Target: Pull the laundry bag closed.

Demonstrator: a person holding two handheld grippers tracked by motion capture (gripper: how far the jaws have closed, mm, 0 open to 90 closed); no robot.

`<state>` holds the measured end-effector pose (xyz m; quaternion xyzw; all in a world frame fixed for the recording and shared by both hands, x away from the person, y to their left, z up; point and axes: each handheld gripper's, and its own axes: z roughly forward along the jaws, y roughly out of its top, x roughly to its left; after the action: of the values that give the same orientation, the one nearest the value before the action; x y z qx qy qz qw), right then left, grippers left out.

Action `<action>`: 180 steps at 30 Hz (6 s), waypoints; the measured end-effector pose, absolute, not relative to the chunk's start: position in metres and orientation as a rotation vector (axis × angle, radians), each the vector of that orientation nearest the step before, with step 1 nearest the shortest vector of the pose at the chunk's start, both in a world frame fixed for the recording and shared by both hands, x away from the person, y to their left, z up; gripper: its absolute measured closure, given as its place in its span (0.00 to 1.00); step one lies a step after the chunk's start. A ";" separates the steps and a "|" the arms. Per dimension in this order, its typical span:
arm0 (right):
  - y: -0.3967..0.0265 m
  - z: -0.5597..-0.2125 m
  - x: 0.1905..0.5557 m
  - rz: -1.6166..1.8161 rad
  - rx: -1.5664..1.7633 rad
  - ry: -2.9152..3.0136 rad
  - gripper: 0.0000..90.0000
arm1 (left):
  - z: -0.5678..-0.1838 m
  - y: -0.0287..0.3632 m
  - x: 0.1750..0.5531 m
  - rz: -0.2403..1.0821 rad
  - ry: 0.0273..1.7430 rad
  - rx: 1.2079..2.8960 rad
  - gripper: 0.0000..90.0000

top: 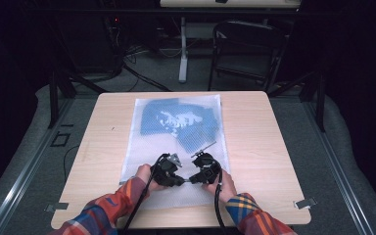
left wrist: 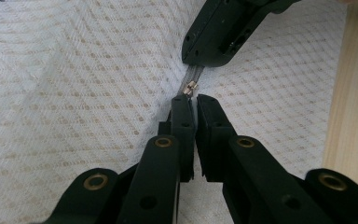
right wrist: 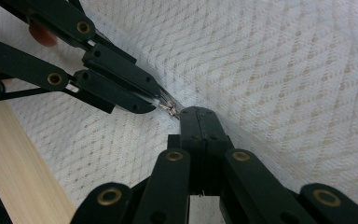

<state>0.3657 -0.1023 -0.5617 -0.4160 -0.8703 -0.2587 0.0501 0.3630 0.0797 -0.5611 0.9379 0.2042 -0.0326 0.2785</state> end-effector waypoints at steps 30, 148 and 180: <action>-0.103 -0.562 0.366 -0.805 -1.272 -2.625 1.00 | -0.559 0.097 0.365 -0.115 0.580 2.511 0.96; -0.104 -0.562 0.364 -0.810 -1.231 -2.670 1.00 | -0.546 0.207 0.357 -0.080 0.860 2.481 0.96; -0.083 -0.555 0.365 -0.836 -1.181 -2.643 1.00 | -0.548 0.201 0.355 -0.126 0.855 2.488 0.96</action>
<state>0.3649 -0.0833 -0.5546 -0.3910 -0.8755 -0.2768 0.0641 0.3551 0.2008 -0.5476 0.9143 0.3144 -0.0462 0.2512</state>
